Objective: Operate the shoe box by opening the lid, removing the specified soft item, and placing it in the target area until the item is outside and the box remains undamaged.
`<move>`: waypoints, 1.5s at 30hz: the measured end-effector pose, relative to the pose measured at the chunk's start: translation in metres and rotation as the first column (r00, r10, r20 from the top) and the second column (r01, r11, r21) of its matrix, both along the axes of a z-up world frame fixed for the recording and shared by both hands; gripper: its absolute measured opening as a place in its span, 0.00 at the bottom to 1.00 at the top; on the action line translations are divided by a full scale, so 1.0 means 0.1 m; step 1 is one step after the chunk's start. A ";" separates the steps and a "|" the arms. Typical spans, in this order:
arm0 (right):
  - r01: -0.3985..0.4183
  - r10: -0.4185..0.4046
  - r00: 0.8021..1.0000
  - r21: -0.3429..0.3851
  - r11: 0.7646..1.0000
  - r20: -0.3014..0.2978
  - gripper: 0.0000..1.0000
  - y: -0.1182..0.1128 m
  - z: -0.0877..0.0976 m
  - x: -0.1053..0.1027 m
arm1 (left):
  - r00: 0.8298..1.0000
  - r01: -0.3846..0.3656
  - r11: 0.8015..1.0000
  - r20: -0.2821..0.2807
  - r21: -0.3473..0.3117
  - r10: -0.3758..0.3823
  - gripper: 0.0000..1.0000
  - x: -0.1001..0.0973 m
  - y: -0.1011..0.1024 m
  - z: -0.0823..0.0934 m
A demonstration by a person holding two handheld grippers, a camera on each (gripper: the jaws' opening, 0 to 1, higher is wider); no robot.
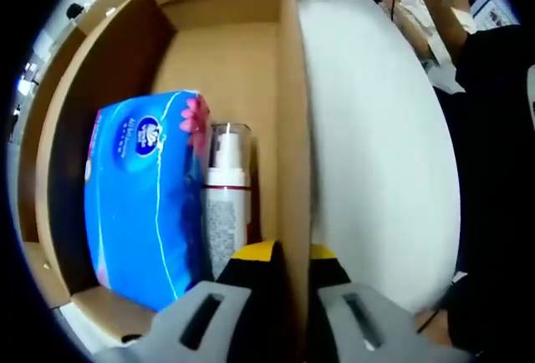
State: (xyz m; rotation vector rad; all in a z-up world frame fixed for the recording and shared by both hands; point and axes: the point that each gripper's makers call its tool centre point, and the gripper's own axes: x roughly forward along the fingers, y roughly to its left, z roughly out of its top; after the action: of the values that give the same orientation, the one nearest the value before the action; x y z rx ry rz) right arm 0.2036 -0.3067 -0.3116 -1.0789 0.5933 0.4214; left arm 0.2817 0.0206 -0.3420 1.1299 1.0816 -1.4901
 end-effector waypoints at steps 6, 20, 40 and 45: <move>-0.003 0.001 0.998 -0.026 1.000 -0.069 0.26 0.02 -0.08 -0.08 | 1.000 -0.001 1.000 -0.001 0.001 0.001 0.05 0.02 -0.01 0.00; 0.032 -0.030 0.992 0.015 0.999 -0.120 0.33 0.02 -0.15 -0.17 | 1.000 0.005 1.000 0.001 -0.001 -0.005 0.05 0.05 -0.02 0.00; 0.033 -0.016 0.982 0.087 0.996 -0.186 0.43 0.07 -0.02 -0.19 | 1.000 0.015 1.000 0.008 -0.001 -0.015 0.05 0.02 -0.02 0.00; 0.036 -0.007 0.965 0.108 0.993 -0.262 0.46 0.01 -0.01 -0.18 | 1.000 0.009 1.000 0.007 -0.001 -0.009 0.05 0.02 -0.02 0.00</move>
State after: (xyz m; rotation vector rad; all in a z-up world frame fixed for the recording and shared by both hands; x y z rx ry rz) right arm 0.1852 -0.3056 -0.3124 -0.9148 0.8050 0.5768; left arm 0.2839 0.0191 -0.3420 1.1402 1.0716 -1.4925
